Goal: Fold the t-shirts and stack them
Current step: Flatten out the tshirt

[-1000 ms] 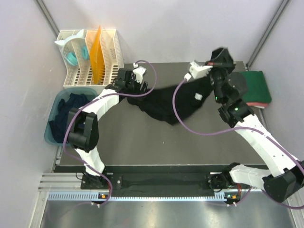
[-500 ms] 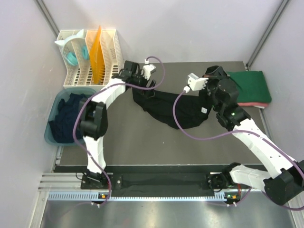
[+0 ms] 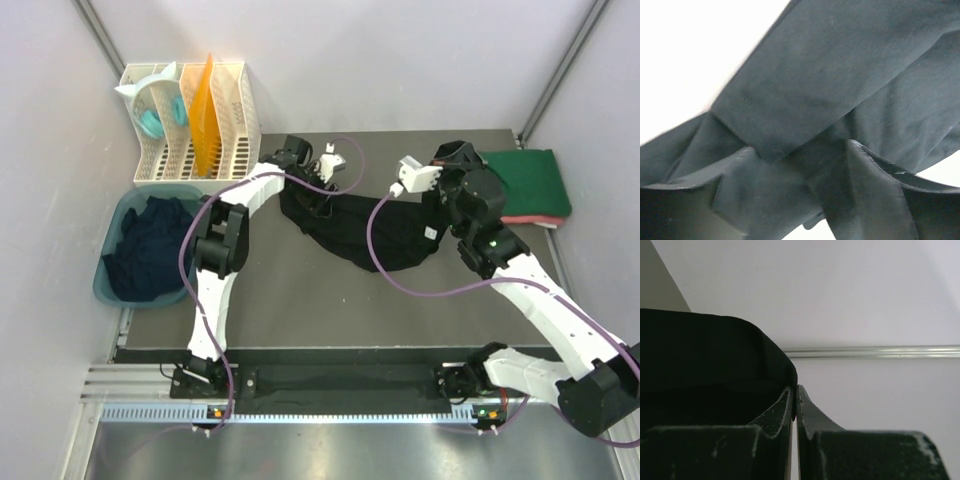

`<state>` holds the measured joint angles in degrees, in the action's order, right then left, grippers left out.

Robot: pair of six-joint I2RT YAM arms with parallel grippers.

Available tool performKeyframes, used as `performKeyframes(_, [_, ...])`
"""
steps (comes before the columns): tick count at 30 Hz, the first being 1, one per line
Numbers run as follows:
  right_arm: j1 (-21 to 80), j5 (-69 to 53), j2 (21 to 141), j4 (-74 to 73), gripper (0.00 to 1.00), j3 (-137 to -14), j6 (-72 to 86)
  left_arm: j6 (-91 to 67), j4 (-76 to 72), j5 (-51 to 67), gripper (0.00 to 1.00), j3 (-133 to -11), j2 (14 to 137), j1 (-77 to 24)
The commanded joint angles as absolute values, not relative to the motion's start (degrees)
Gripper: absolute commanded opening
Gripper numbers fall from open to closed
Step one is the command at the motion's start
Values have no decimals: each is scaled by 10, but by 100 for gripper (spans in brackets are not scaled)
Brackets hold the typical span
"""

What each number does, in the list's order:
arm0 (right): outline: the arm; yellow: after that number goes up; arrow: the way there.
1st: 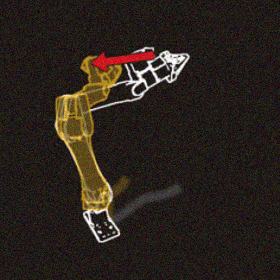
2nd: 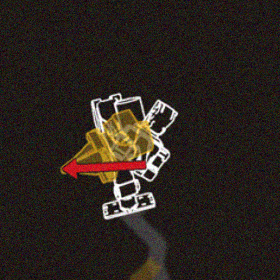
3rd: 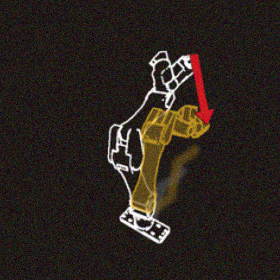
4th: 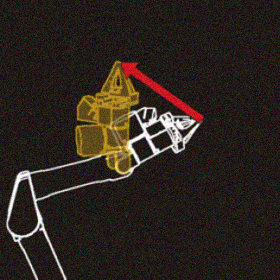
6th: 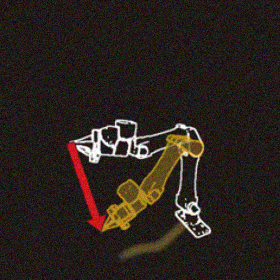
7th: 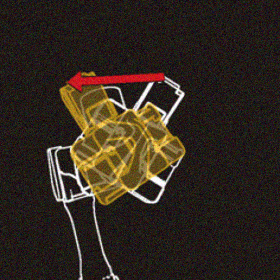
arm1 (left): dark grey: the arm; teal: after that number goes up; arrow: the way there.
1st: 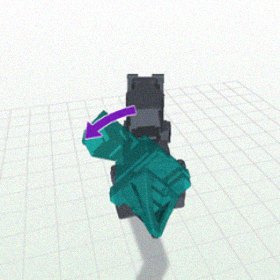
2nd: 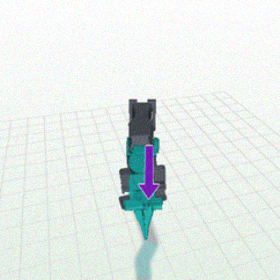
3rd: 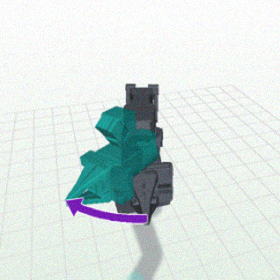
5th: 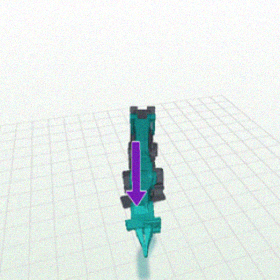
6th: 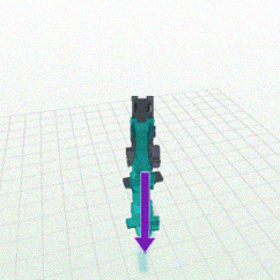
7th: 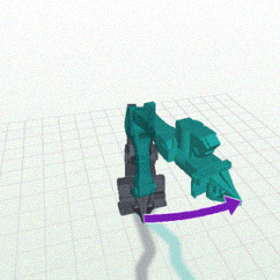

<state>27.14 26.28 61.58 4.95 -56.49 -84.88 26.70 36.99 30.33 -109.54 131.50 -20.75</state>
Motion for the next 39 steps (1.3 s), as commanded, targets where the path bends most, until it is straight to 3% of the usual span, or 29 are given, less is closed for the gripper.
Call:
performKeyframes(1, [263, 272, 597, 92, 0, -556, -842, 265, 335, 296, 60, -1071, 1274, -219])
performKeyframes(2, [263, 272, 596, 94, 0, -553, -842, 262, 329, 288, 46, -1059, 1271, -220])
performKeyframes(3, [263, 272, 596, 98, 0, -548, -842, 252, 313, 284, 19, -1053, 1267, -221])
performKeyframes(4, [263, 272, 598, 97, 0, -548, -841, 248, 305, 280, 6, -1046, 1260, -222])
performKeyframes(5, [263, 273, 599, 98, 0, -547, -839, 244, 297, 272, 0, -1034, 1255, -222])
performKeyframes(11, [263, 272, 607, 109, 0, -543, -837, 216, 223, 206, 0, -990, 1216, -222])
performKeyframes(19, [258, 275, 620, 148, 0, -534, -838, 180, 36, 13, 0, -950, 1153, -223])
performKeyframes(26, [227, 324, 724, 416, 0, -538, -857, 173, 5, -128, 0, -1070, 1182, -223])
performKeyframes(39, [169, 316, 880, 418, 0, -848, -763, 308, -159, -242, 0, -1207, 1154, -223])
